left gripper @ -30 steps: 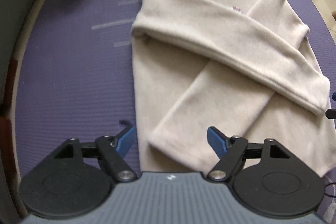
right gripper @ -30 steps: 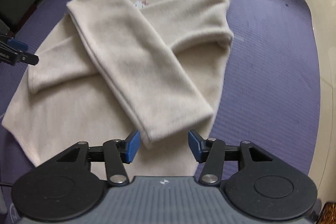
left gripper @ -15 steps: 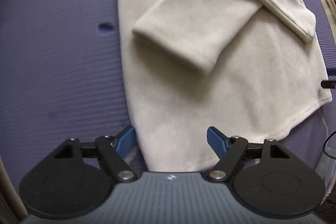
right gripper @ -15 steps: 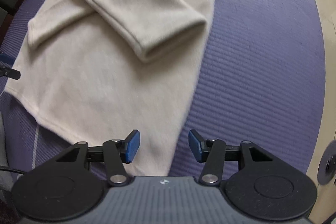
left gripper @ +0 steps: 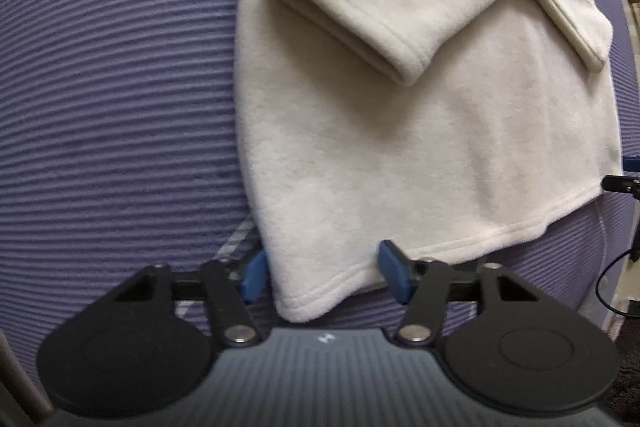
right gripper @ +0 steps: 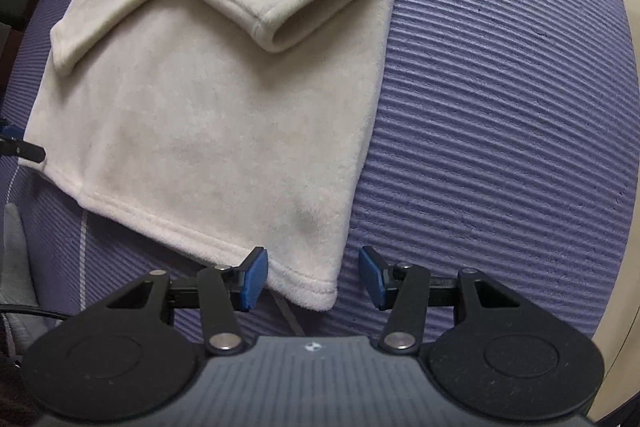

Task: Fold clothes
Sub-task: 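Move both open grippers down to the sweater hem edge, then close the left gripper and right gripper on the sweater hem, then lift the hem with both grippers and fold it toward the collar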

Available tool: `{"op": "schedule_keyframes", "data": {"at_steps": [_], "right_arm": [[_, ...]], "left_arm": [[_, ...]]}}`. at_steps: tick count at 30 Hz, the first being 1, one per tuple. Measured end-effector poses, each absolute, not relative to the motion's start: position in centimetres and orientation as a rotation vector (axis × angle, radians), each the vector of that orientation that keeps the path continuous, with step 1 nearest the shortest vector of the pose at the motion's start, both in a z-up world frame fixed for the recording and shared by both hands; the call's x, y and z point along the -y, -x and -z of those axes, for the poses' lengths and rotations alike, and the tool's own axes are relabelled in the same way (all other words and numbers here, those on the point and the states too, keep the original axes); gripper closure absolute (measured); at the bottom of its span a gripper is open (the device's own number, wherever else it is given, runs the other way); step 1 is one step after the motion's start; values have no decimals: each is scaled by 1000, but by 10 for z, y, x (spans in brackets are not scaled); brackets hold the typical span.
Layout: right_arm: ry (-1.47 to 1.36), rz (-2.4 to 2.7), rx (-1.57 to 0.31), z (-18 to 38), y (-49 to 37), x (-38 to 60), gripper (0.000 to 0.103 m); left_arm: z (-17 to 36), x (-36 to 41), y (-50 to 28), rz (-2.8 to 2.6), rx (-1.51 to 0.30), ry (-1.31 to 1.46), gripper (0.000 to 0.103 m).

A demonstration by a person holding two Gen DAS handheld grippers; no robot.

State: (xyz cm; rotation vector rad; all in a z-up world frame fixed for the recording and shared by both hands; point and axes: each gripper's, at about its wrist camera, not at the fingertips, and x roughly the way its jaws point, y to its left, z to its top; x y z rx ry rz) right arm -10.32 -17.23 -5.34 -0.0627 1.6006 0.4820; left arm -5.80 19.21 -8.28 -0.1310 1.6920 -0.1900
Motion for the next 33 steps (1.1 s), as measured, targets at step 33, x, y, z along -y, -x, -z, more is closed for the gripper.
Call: {"op": "schedule_keyframes", "data": {"at_steps": [33], "right_arm": [[-303,-410,-1241,-7,-85,213,95]], "left_arm": [[6,-240,-116,43,-1173,378,97]]}}
